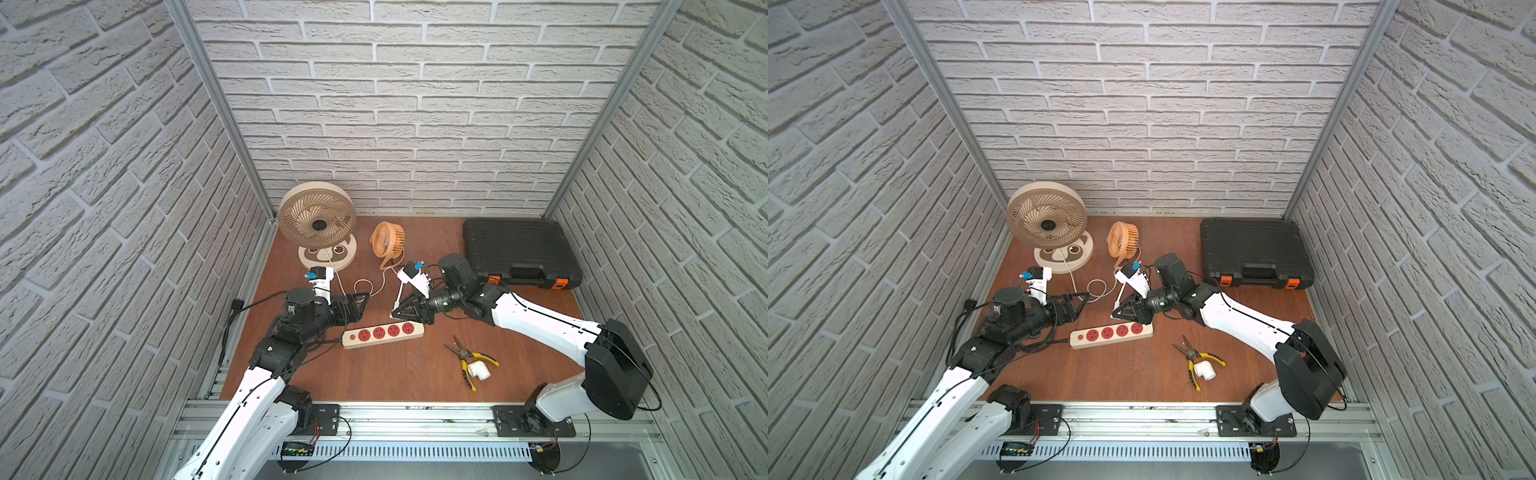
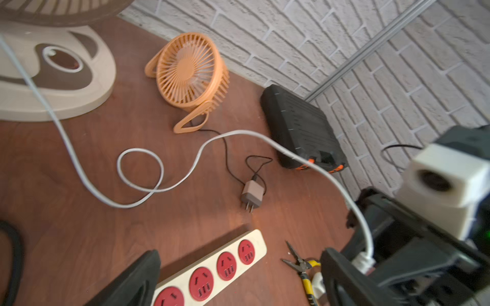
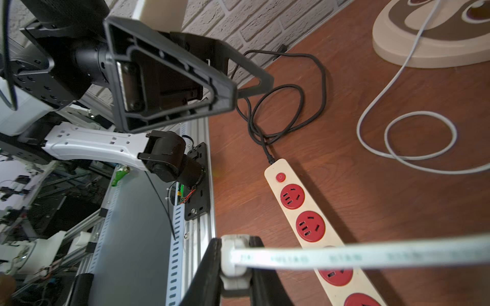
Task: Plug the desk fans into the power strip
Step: Adjust the socket at the center of the board.
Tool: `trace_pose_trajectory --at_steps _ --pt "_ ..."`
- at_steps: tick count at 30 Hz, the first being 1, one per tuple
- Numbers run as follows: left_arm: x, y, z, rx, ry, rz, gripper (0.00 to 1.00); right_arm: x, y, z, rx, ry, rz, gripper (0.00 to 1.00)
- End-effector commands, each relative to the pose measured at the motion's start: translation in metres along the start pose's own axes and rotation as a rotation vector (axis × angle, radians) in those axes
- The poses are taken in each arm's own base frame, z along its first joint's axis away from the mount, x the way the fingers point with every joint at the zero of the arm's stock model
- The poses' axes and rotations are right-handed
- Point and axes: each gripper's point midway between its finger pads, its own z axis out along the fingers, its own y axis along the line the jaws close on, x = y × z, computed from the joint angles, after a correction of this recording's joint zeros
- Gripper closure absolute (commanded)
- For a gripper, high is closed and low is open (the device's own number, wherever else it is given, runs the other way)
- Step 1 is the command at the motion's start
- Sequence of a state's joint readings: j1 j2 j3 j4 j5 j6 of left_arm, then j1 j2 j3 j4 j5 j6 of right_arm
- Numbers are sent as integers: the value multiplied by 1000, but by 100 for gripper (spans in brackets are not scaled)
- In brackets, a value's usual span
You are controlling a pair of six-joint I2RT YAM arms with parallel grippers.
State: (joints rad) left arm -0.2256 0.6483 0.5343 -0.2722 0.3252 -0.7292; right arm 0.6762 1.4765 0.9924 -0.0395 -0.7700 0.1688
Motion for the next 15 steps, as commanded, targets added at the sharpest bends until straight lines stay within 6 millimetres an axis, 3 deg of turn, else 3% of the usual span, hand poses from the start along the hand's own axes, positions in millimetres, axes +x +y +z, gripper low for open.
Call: trace_pose_trajectory --at_steps 1,7,15 --pt "25 35 -4 -123 33 -87 2 -22 -13 -3 128 -100 -126 97" --pt "63 65 -18 -215 72 -192 2 -18 -14 15 133 -84 -305 97" --pt "97 82 -18 -201 87 -287 2 -3 -7 49 55 21 -449 97"
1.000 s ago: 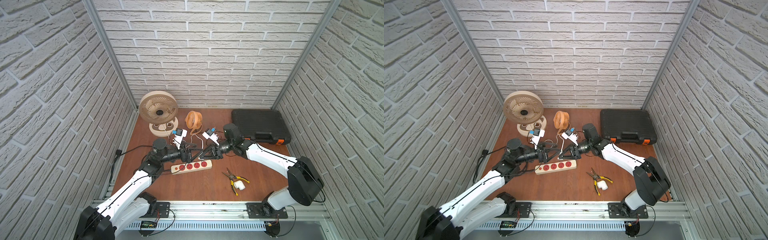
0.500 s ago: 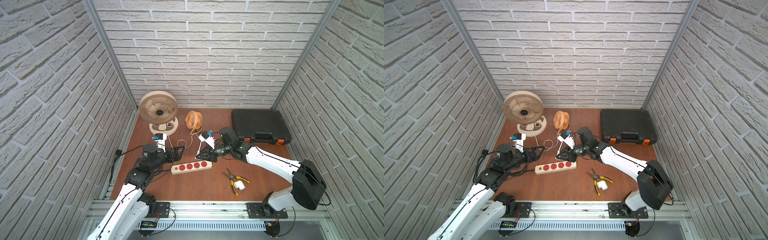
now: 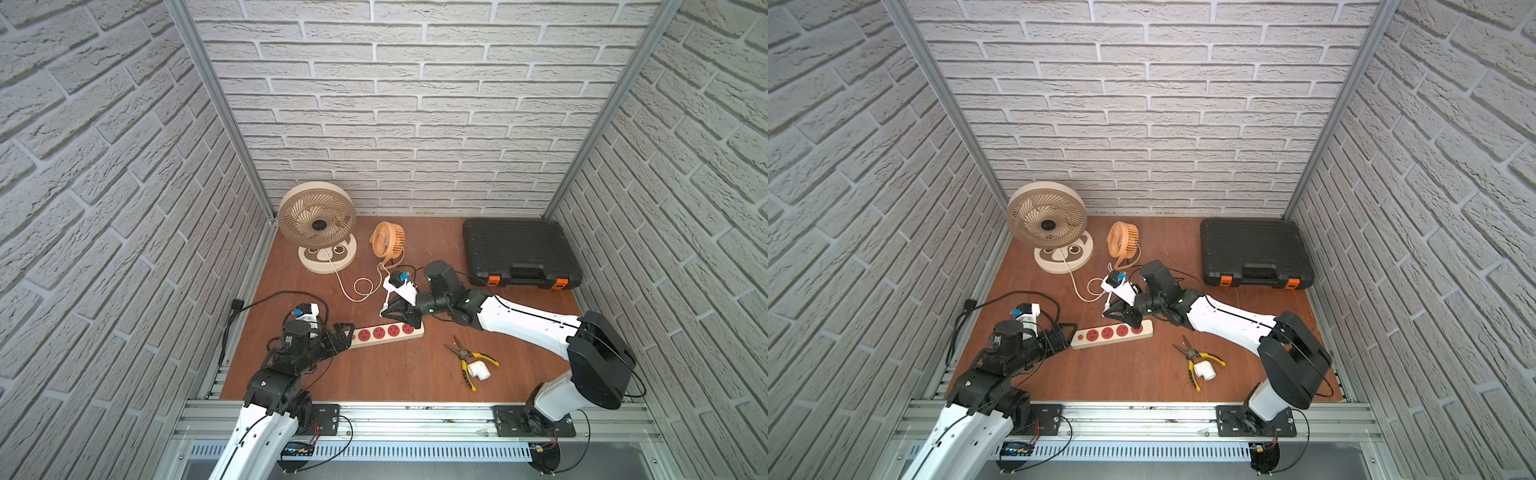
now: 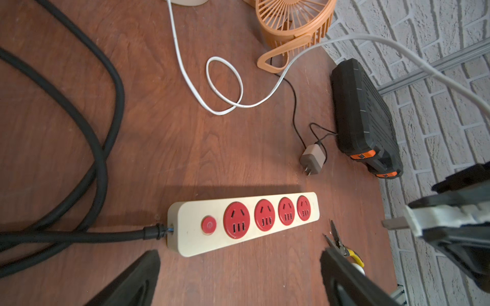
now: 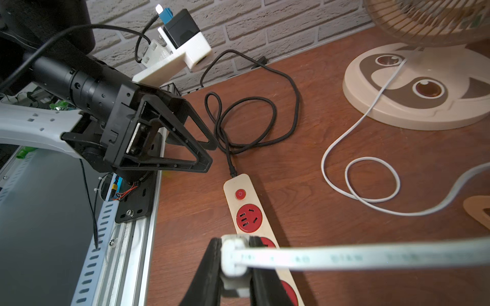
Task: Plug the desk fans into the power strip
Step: Adjust the socket at the center of the board.
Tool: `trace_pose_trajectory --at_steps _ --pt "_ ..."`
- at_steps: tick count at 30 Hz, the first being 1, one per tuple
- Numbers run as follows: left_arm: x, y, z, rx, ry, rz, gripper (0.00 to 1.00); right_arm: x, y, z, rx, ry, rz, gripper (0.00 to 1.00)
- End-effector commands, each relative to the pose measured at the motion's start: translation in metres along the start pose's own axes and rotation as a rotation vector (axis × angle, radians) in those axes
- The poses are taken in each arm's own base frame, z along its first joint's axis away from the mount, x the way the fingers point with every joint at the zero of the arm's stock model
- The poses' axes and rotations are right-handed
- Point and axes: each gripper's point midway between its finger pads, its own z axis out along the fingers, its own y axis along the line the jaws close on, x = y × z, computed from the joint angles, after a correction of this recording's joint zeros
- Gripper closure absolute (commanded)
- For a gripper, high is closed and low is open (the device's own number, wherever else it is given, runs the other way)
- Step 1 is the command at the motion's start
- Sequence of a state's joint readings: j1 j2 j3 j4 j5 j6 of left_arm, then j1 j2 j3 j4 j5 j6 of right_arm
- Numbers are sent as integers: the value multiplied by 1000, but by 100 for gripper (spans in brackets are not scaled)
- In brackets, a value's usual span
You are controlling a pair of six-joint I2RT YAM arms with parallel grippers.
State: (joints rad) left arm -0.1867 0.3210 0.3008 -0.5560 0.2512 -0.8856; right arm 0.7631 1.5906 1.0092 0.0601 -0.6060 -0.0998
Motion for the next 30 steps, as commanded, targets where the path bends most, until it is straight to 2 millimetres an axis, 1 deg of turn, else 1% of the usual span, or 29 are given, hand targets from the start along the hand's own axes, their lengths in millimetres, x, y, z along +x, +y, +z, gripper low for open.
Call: trace_pose_trajectory --at_steps 1,5,10,14,18,21,26,30 --pt "13 12 7 0 21 -66 2 -12 9 12 -39 -4 -152 97" --pt "15 16 10 9 12 -82 2 -1 13 33 -70 66 -195 97" --pt "15 25 10 -20 2 -88 10 11 14 54 -97 80 -211 97" --pt "14 27 12 -17 -2 -106 18 22 12 69 -96 71 -210 97" --pt "11 30 13 -15 -9 -121 22 34 13 85 -99 83 -221 97" --pt "10 30 18 2 2 -145 22 42 11 94 -96 105 -220 97" --pt "12 35 27 12 25 -182 21 52 6 103 -89 125 -222 97" --pt "10 38 32 20 25 -208 20 54 1 107 -81 131 -227 97"
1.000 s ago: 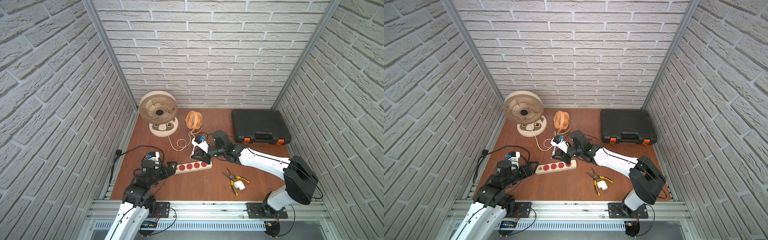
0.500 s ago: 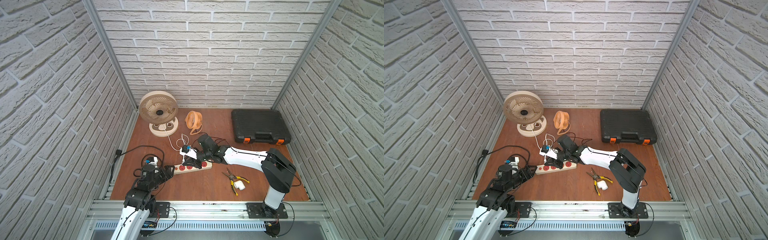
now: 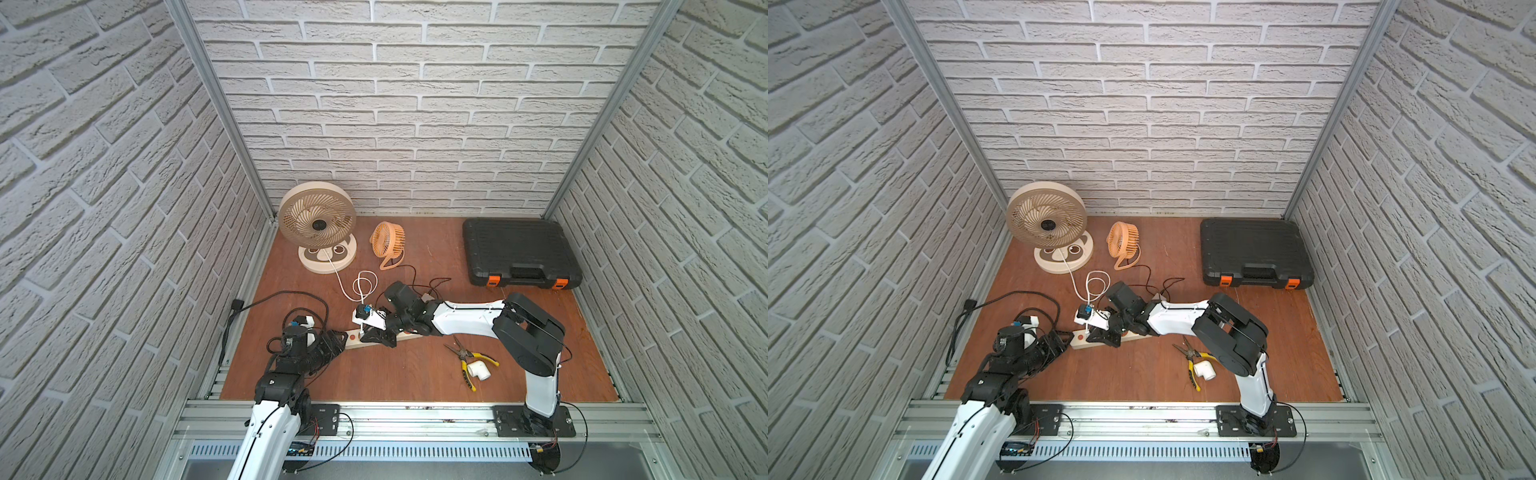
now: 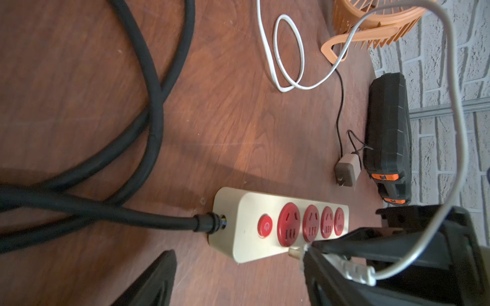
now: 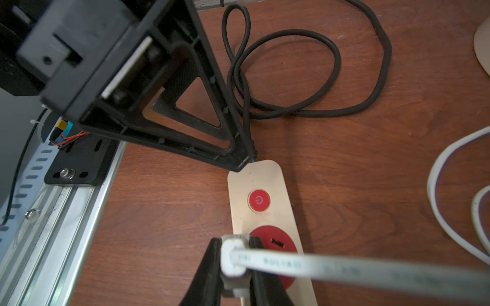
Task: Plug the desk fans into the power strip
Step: Adjust the socket at the center of the board.
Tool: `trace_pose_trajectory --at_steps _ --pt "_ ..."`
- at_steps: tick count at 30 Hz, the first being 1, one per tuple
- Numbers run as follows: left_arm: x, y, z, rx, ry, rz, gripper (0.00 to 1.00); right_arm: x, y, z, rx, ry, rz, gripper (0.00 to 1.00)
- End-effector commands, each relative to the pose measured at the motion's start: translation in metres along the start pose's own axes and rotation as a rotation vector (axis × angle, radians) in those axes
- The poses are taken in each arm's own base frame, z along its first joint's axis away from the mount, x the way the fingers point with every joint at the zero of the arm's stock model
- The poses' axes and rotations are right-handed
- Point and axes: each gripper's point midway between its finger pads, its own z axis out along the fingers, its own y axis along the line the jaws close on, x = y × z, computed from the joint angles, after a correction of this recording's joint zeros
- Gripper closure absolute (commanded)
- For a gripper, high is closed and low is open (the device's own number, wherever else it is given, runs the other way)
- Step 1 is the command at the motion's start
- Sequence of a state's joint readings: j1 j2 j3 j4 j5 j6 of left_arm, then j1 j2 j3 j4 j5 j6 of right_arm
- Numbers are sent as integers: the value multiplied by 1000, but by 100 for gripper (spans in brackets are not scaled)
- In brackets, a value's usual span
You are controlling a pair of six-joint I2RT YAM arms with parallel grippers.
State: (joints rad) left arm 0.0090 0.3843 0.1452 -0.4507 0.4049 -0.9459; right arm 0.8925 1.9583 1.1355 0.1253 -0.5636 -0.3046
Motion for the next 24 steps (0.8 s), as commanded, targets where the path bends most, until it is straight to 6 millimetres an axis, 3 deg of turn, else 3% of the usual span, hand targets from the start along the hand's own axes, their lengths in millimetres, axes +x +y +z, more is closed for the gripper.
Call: trace_pose_trajectory --at_steps 1,6,16,24 --pt "-8 -9 5 64 -22 9 20 -18 -7 2 24 -46 -53 97" --pt "-15 -6 9 61 -32 -6 20 -12 -14 11 23 -43 -38 97" --pt "-33 -4 15 44 -44 -11 20 -23 -32 -5 49 -137 17 97" --pt "-42 -15 7 69 -54 5 19 -2 -32 6 11 -74 34 97"
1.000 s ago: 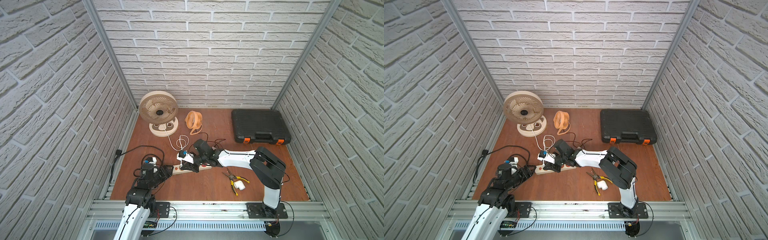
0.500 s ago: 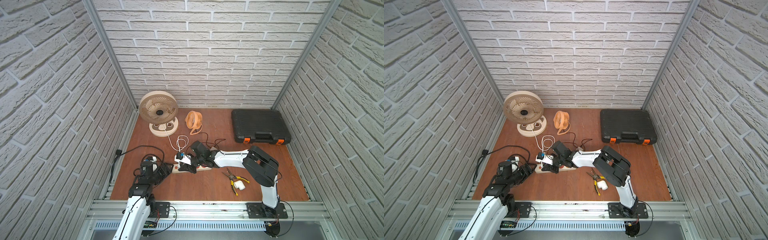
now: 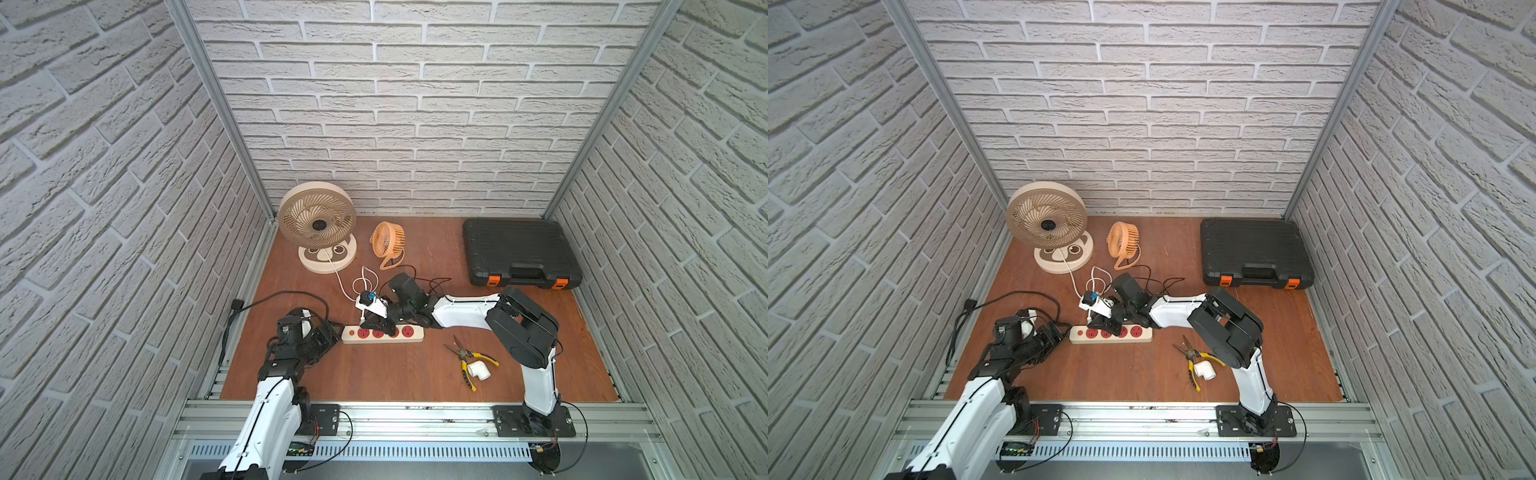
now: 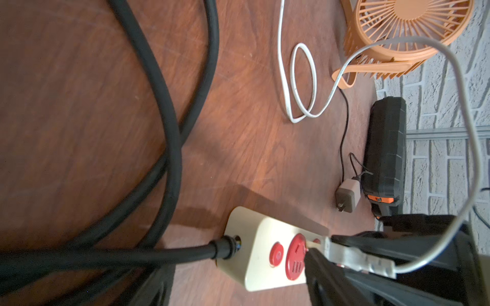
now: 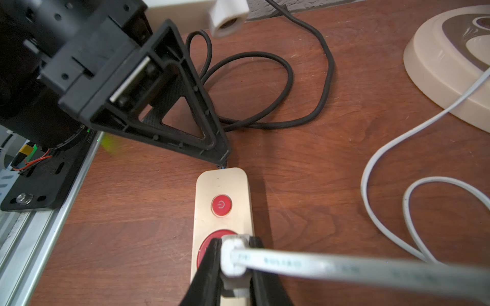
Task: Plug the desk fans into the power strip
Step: Adjust the socket at the center of the board.
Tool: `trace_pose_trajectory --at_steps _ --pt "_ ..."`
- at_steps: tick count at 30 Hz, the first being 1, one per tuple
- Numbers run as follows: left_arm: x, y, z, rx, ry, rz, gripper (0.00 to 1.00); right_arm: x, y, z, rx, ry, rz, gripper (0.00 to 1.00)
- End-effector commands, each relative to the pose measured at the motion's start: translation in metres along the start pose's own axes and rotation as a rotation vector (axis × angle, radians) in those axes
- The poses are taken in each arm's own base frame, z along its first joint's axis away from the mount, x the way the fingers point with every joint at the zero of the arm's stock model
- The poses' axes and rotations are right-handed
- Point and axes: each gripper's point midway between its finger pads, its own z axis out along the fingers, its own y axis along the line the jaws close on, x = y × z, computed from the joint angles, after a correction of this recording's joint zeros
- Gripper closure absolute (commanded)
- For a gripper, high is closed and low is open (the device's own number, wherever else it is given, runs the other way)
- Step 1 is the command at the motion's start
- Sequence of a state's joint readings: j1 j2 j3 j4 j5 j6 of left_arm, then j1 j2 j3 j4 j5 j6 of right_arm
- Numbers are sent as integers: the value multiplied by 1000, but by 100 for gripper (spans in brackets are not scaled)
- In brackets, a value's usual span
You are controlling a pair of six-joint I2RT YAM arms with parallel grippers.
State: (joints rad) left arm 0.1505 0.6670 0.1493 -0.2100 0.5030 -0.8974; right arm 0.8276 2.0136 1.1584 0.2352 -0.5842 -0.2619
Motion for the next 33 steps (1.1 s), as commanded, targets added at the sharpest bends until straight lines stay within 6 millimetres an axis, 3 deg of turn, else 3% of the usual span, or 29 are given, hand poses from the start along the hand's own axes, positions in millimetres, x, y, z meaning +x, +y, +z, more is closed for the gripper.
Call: trace_pose_trajectory --at_steps 1,13,33 --pt "-14 -23 -9 66 -43 64 19 9 6 9 -42 10 2 97" --pt "-12 -28 -20 73 -57 68 18 27 17 12 -58 31 11 97" --pt "-14 -30 -19 77 -54 67 18 20 33 7 -60 28 -4 97"
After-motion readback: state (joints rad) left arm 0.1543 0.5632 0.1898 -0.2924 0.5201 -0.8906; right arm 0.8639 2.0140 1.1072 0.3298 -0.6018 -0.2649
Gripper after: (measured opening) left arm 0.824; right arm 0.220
